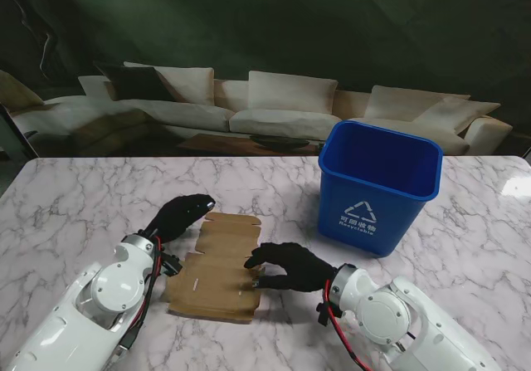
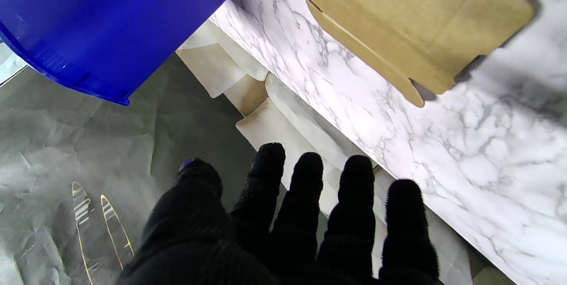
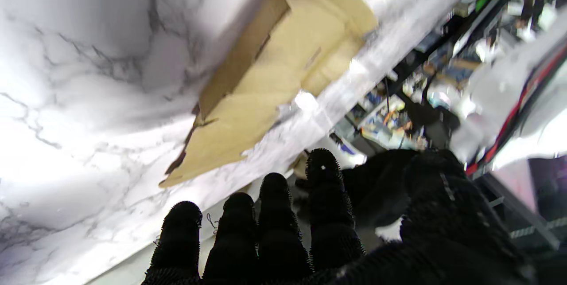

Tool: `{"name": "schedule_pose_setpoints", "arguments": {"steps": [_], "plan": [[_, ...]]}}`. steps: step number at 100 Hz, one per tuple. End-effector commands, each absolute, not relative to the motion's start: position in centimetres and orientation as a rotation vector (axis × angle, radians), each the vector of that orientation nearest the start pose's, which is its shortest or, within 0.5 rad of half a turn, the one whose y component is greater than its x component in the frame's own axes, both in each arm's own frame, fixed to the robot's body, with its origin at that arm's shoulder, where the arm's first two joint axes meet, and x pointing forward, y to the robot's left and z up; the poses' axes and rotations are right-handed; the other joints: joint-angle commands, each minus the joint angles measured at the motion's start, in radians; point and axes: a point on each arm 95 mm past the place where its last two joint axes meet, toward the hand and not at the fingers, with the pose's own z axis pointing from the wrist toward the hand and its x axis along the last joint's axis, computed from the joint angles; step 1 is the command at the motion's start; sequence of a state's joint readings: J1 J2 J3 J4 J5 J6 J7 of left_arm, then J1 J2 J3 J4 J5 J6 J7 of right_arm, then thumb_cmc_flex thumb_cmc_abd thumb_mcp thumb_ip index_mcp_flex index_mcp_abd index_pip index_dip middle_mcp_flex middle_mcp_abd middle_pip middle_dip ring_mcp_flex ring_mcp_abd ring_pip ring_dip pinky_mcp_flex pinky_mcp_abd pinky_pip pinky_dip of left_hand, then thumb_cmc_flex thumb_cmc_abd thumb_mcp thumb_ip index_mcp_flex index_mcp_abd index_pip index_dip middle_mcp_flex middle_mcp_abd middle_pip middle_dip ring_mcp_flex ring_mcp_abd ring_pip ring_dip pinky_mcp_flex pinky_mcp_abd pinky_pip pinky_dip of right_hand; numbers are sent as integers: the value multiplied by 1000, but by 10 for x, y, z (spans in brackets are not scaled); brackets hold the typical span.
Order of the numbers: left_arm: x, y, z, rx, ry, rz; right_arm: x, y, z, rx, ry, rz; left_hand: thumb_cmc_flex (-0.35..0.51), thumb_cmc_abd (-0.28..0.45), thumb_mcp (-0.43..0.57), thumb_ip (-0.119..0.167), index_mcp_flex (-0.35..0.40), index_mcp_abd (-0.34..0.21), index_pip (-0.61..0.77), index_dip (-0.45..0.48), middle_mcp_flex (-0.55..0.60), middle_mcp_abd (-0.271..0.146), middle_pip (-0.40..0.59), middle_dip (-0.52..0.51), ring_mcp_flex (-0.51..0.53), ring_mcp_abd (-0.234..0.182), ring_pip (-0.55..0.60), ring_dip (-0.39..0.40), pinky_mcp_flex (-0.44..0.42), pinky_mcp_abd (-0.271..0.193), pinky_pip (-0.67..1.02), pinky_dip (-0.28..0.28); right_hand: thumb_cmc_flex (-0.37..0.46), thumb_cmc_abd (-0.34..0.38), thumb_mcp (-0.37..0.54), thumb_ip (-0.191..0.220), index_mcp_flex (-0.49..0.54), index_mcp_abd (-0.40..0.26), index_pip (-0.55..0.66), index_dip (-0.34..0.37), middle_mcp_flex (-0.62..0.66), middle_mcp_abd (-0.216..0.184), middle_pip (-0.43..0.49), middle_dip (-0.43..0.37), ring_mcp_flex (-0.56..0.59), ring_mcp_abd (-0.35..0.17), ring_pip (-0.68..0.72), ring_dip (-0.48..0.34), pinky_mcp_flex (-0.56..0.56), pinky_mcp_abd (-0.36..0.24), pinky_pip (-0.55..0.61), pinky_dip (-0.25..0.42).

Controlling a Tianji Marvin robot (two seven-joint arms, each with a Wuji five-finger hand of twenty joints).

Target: Fold the flattened cardboard along its creases and drop it into the bin

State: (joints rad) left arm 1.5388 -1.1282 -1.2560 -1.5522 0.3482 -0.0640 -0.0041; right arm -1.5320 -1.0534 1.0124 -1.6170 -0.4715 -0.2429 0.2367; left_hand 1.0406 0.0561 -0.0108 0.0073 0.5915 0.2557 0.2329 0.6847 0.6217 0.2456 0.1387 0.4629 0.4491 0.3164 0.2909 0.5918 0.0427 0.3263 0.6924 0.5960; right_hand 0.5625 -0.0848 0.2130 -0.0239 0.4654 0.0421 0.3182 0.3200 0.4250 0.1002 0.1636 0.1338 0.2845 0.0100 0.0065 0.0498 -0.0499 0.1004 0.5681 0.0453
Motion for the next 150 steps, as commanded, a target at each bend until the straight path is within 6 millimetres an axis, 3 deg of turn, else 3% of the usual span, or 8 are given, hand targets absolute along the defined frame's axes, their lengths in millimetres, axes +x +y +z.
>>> {"name": "schedule_pose_setpoints", "arguments": {"steps": [1, 16, 41, 71, 97, 124, 134, 150], "plan": [[416, 9, -321, -1793, 1114, -1902, 353, 82, -358, 1553, 1937, 1914, 8, 50, -23, -26, -9, -4, -13, -9, -14, -1, -17, -7, -9, 5, -21, -5, -14, 18, -18, 0, -31, 49, -32, -13, -25, 22, -25, -29, -22, -14, -68, -32, -45, -47, -28, -22, -27, -62, -45, -55], [416, 9, -321, -1791, 1115, -1899, 356, 93, -365, 1414, 2065, 1858, 7, 50, -23, -26, -8, -3, -13, -10, -13, -2, -17, -7, -8, 5, -21, -5, -14, 18, -18, 0, -32, 74, -60, -14, -37, 28, -37, -47, -75, -40, -194, -119, -115, -69, -34, -36, -9, -83, -195, -69], [417, 7, -323, -1800, 1134, -1892, 366, 114, -372, 1352, 2160, 1808, 8, 50, -23, -26, -9, -5, -13, -10, -14, -2, -18, -7, -9, 4, -22, -5, -14, 18, -18, 1, -27, 119, -113, -16, -36, 21, -42, -59, -145, -104, -197, -135, -164, -117, -39, -46, 86, -97, -581, -49], [417, 7, -326, -1799, 1153, -1878, 377, 117, -389, 1389, 2313, 1697, 7, 50, -23, -26, -9, -5, -13, -10, -13, 0, -18, -7, -9, 5, -22, -5, -14, 18, -18, 1, 38, 175, -198, -16, 6, 36, -17, -57, -14, -146, -165, -64, -98, -136, -31, -29, 89, -98, -586, -45], [419, 5, -330, -1813, 1173, -1856, 382, 99, -401, 1410, 2337, 1648, 8, 51, -23, -26, -8, -5, -12, -9, -14, -1, -18, -8, -9, 5, -22, -6, -14, 18, -19, 1, 57, 190, -226, -15, 105, 21, 77, 32, 24, -117, 138, 72, -14, -125, -11, -2, 101, -92, -559, 37], [426, 2, -328, -1812, 1209, -1830, 387, 87, -403, 1368, 2371, 1613, 4, 50, -23, -26, -10, -7, -16, -13, -50, -6, -46, -39, -21, -4, -53, -33, -11, 11, -61, -22, 57, 180, -226, -15, 147, -8, 123, 90, 78, -114, 207, 101, 21, -126, 3, 14, 111, -86, -515, 61], [435, 3, -321, -1810, 1248, -1814, 388, 84, -403, 1358, 2381, 1606, 3, 49, -24, -27, -13, -10, -17, -14, -76, -10, -57, -57, -30, -8, -65, -45, -12, 7, -75, -31, 54, 178, -224, -15, 154, -12, 109, 127, 88, -112, 209, 101, 27, -127, 5, 19, 43, -80, -300, 4], [456, 4, -312, -1817, 1322, -1764, 387, 84, -406, 1373, 2366, 1610, -2, 44, -24, -29, -18, -17, -18, -14, -131, -18, -76, -116, -51, -25, -100, -88, -5, -8, -121, -56, 55, 172, -223, -13, 147, -13, 115, 131, 83, -111, 217, 106, 31, -125, 1, 17, 15, -79, -203, -35]]}}
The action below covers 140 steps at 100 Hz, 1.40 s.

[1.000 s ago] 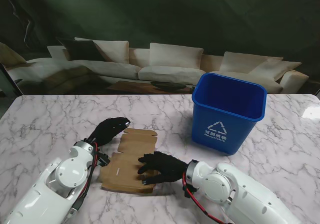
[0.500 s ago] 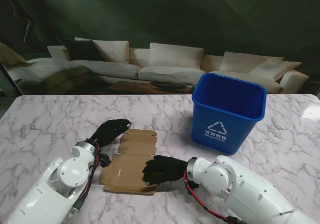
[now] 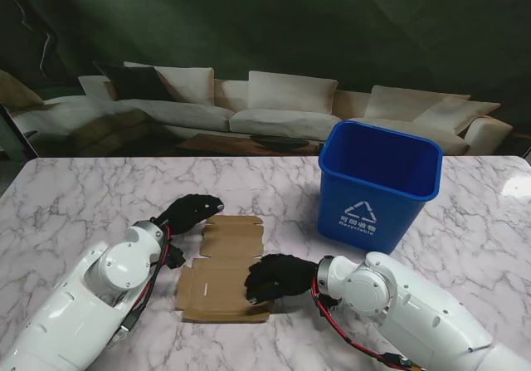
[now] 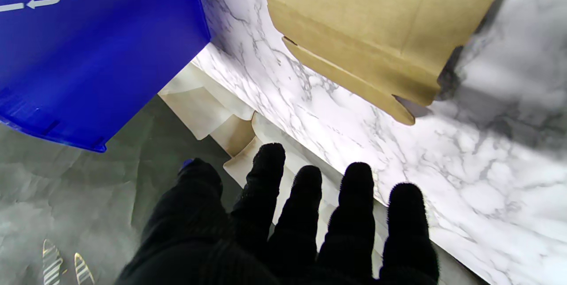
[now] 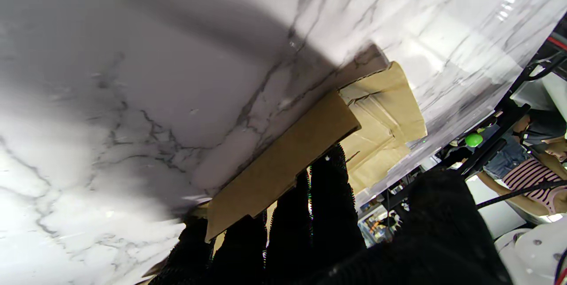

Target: Fold the flattened cardboard along its creases and drop it into the bin

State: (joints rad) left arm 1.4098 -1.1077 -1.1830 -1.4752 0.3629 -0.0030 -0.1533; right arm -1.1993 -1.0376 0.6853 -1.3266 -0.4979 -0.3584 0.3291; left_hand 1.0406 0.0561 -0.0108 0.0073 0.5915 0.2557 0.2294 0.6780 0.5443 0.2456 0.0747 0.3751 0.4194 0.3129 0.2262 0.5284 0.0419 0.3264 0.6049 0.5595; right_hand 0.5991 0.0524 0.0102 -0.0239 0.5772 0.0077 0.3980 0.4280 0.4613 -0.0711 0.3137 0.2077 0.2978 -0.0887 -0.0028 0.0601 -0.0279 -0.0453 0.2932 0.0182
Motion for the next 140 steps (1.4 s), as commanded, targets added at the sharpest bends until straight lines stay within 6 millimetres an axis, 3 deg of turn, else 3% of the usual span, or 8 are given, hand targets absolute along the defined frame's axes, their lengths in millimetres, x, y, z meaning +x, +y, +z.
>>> {"name": "schedule_pose_setpoints", "arguments": {"steps": [1, 24, 52, 83, 110, 140], "plan": [[457, 4, -312, -1818, 1327, -1759, 387, 84, -407, 1373, 2365, 1610, -2, 44, -24, -29, -18, -17, -16, -7, -56, -19, -13, -33, -23, -23, -38, -29, -4, -9, -37, -21, 18, 35, -20, -13, 34, 19, 35, 23, 45, 58, 66, 31, 17, -26, 10, 6, -7, 67, 74, -9], [483, -3, -326, -1886, 1425, -1639, 388, 85, -407, 1379, 2347, 1620, -13, 44, -26, -29, -36, -29, -30, -20, -98, -27, -26, -73, -62, -38, -67, -69, -14, -26, -86, -43, 20, 31, -19, -12, 29, 17, 34, 22, 37, 58, 57, 27, 13, -28, 4, 3, -21, 72, 105, -20], [490, -14, -340, -1945, 1445, -1574, 388, 87, -411, 1385, 2345, 1625, -44, 53, -28, -29, -59, -39, -54, -78, -141, -38, -30, -91, -120, -66, -97, -108, -21, -51, -170, -56, 22, 23, -18, -11, 29, 16, 39, 22, 44, 61, 66, 31, 17, -26, 2, 1, -25, 76, 126, -26], [499, -22, -349, -1962, 1520, -1534, 387, 88, -414, 1390, 2353, 1630, -79, 47, -29, -34, -107, -56, -74, -142, -245, -34, -68, -181, -219, -118, -157, -221, -9, -170, -471, -151, 23, 16, -16, -9, 29, 15, 42, 22, 49, 66, 70, 32, 20, -25, 2, 0, -26, 79, 139, -29], [505, -27, -356, -1972, 1601, -1476, 387, 88, -414, 1390, 2362, 1634, -102, 54, -31, -36, -160, -59, -95, -155, -289, -6, -79, -209, -258, -104, -162, -244, -18, -218, -501, -168, 22, 13, -16, -9, 29, 13, 45, 22, 50, 65, 76, 35, 22, -25, 2, 0, -26, 81, 147, -30], [507, -29, -364, -1983, 1655, -1402, 387, 88, -414, 1391, 2359, 1634, -130, 63, -32, -37, -237, -44, -128, -179, -210, 11, -38, -147, -232, -86, -126, -209, -19, -232, -502, -172, 21, 12, -15, -9, 21, 13, 44, 20, 45, 69, 74, 35, 20, -23, 0, -1, -27, 83, 151, -31]]}}
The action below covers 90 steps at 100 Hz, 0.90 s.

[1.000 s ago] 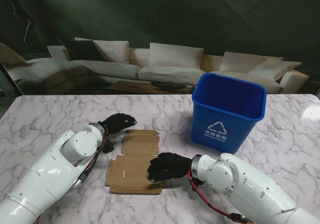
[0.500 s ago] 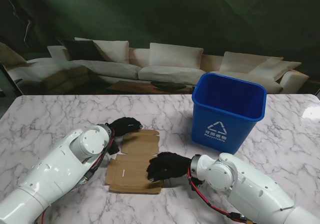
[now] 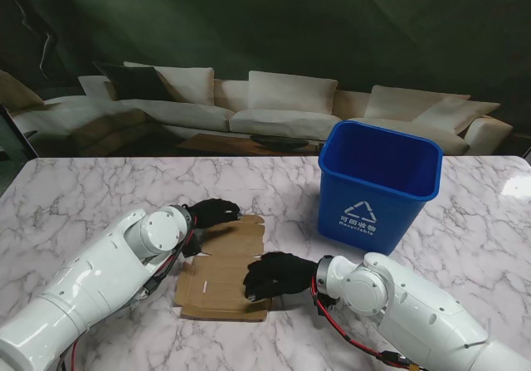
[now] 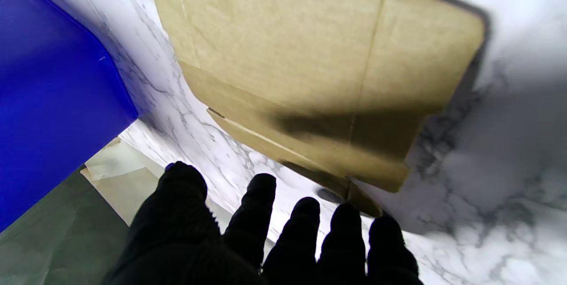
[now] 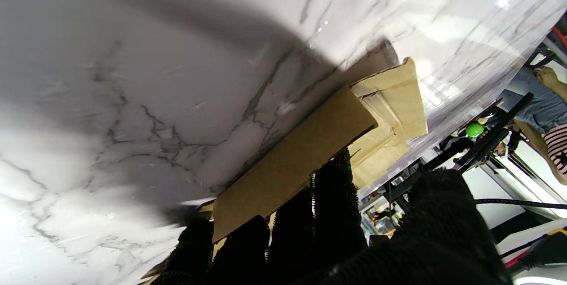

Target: Fold the flattened cardboard along its creases and drop it into the bin

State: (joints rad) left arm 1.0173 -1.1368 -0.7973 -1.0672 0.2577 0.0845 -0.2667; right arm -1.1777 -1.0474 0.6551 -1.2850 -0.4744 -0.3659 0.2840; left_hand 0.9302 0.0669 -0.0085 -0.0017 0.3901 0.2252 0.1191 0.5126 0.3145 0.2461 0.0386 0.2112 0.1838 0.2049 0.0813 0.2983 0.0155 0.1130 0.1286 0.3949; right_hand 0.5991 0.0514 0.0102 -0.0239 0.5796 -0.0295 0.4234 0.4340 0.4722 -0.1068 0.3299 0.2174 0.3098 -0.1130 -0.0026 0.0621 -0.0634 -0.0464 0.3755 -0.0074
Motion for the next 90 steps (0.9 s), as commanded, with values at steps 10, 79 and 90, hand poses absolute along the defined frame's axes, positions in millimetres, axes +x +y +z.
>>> {"name": "schedule_pose_setpoints", "arguments": {"steps": [10, 79, 90], "plan": [[506, -30, -368, -2001, 1664, -1384, 387, 88, -414, 1393, 2361, 1633, -34, 60, -36, -29, -58, -18, -29, -22, 27, 22, -2, 25, 17, 34, 27, 34, 17, -12, -20, -5, 21, 13, -14, -8, 15, 51, 18, 14, 31, 107, 57, 24, 8, 3, 0, -3, 9, 84, 69, -6], [488, -37, -367, -2045, 1903, -1242, 388, 87, -417, 1397, 2383, 1587, -37, 70, -32, -27, -29, -5, -17, -61, 215, 38, 37, 133, 289, 139, 219, 301, 116, 128, 206, 151, 20, 14, -13, -8, -16, 48, 4, 5, 15, 117, 44, 18, -4, 7, -4, -9, 3, 84, 68, -7], [484, -39, -361, -2053, 1883, -1306, 388, 86, -418, 1401, 2387, 1577, -33, 70, -33, -27, -25, -7, -15, -56, 131, 29, 18, 101, 305, 153, 234, 316, 97, 148, 324, 154, 20, 14, -14, -8, -20, 48, 3, 4, 15, 125, 44, 18, -4, 9, -4, -9, 2, 83, 68, -7]]}}
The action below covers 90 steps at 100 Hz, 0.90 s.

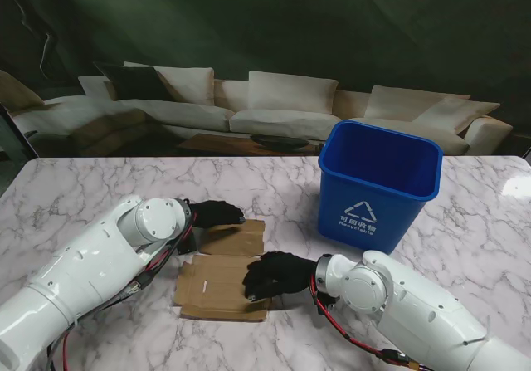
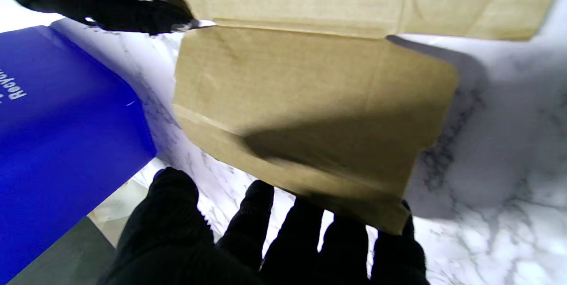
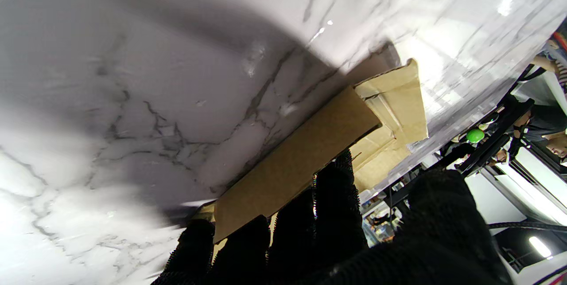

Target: Fold the flattened cardboard along its creases and drop it into the bin

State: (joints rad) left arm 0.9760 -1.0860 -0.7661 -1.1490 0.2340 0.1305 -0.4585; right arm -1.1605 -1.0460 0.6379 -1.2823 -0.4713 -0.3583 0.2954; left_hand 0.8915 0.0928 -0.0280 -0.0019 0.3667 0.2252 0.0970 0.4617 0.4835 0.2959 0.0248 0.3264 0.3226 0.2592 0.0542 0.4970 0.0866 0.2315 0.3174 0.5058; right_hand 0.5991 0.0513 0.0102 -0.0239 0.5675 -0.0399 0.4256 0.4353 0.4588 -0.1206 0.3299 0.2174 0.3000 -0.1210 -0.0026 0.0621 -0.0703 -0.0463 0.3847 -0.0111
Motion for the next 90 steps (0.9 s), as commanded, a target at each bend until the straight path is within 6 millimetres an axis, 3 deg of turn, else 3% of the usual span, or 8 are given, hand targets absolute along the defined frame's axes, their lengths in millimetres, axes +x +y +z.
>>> {"name": "schedule_pose_setpoints", "arguments": {"steps": [1, 26, 40, 54, 79, 90], "plan": [[484, -40, -361, -2054, 1881, -1311, 388, 86, -418, 1401, 2387, 1576, 6, 44, -13, -27, -2, -7, 7, -5, -43, -21, 30, -16, 167, 100, 262, 118, 26, 31, 140, 43, 20, 14, -13, -8, -8, 58, 1, 3, 29, 139, 44, 18, 6, 18, -4, -9, 9, 83, 59, -3], [474, -44, -347, -2057, 1872, -1428, 389, 86, -418, 1404, 2388, 1564, 5, 44, -14, -27, -8, -8, 4, -4, -109, -19, 12, -53, 184, 109, 300, 137, 19, 45, 297, 36, 19, 15, -14, -8, -15, 57, -2, 1, 25, 142, 42, 17, 4, 18, -5, -12, 10, 82, 60, -3], [471, -46, -340, -2058, 1853, -1487, 389, 86, -419, 1404, 2395, 1557, 8, 42, -14, -27, -14, -5, 2, -4, -156, -20, 6, -64, 182, 122, 335, 172, 22, 79, 393, 66, 19, 15, -14, -8, -17, 56, -2, 0, 24, 142, 41, 16, 4, 18, -6, -12, 10, 82, 61, -3], [467, -48, -332, -2095, 1821, -1542, 390, 86, -419, 1404, 2398, 1552, 6, 40, -14, -27, -25, 5, -3, -6, -167, 28, 0, -81, 203, 129, 391, 221, 44, 97, 492, 123, 19, 15, -13, -8, -17, 57, -2, -1, 24, 143, 40, 16, 3, 18, -6, -13, 10, 83, 61, -3], [461, -45, -323, -2085, 1851, -1551, 391, 85, -420, 1407, 2401, 1537, 5, 42, -13, -26, -60, 19, -17, -14, -67, 70, 21, -76, 240, 141, 504, 309, 72, 125, 617, 203, 19, 16, -13, -8, -22, 56, -5, -3, 17, 144, 34, 13, 1, 21, -6, -14, 9, 82, 62, -3], [458, -43, -320, -2078, 1867, -1550, 391, 85, -420, 1407, 2401, 1531, 4, 43, -14, -25, -63, 21, -19, -18, 21, 62, 46, -45, 247, 143, 551, 356, 77, 132, 652, 228, 19, 17, -14, -8, -24, 55, -6, -4, 14, 141, 28, 11, 0, 22, -7, -15, 8, 84, 62, -3]]}}
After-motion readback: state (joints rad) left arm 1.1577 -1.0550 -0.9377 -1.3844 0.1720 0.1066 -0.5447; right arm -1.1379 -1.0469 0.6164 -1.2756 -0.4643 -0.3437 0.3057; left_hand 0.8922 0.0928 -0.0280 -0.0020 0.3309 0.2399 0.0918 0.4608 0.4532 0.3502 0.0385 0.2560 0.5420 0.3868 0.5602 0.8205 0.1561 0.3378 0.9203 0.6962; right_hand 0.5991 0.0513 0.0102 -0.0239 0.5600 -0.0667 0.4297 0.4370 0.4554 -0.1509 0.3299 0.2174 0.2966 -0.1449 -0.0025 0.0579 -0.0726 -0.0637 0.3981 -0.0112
